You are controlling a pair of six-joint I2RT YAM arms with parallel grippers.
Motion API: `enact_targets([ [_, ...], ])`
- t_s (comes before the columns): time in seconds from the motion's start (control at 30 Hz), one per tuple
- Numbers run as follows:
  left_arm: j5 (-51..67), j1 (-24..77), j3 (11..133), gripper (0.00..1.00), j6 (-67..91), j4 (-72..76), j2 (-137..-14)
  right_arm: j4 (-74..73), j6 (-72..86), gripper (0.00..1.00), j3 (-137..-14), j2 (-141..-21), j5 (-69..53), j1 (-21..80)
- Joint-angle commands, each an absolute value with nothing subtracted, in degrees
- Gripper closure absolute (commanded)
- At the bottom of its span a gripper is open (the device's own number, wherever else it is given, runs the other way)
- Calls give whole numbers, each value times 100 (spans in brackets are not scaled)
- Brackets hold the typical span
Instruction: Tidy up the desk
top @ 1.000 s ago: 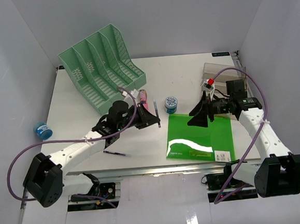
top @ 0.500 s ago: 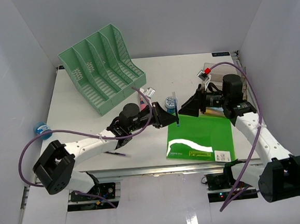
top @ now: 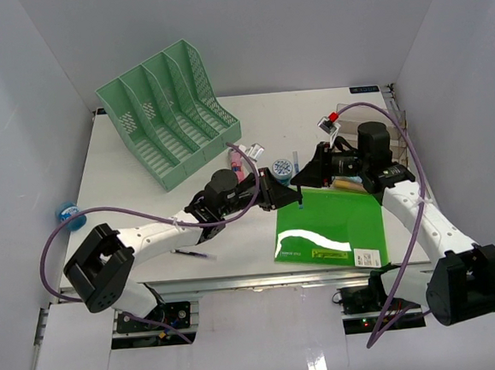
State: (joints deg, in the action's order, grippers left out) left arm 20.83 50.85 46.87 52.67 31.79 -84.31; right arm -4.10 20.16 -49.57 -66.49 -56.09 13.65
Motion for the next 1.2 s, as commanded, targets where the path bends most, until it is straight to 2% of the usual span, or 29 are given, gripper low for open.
enact_targets([
  [0.0,2131,5133,4902,98,5289,3369,-8385,-210,2002,76,-5170,-6666,-5703,1380],
  [0.17,1993,5133,4949,56,5309,3155,-8349,-222,1898,90,-5195,-6608,-5804,1380],
  [0.2,1967,5133,4956,41,5307,3064,-8338,-253,1799,91,-5206,-6591,-5836,1380],
  [0.4,1794,5133,4698,17,4970,2720,-7760,-1393,253,92,-5742,-6556,-5683,1272],
  [0.57,1233,5131,4018,9,4489,2108,-6390,-2941,-1640,92,-6358,-6651,-5480,1036],
  [0.7,618,5133,3303,7,4383,1138,-4988,-3664,-2875,92,-6716,-6858,-4106,914],
  [0.77,297,5131,2877,6,4592,522,-4461,-3654,-3530,92,-6740,-6979,-3278,812],
  [0.97,-406,5124,1912,6,5671,-994,-2624,-3356,-4670,92,-7015,-7790,-1931,194],
  [1.17,-681,5124,1699,6,6220,-2054,-1937,-2868,-5644,92,-7324,-8695,-1082,-280],
])
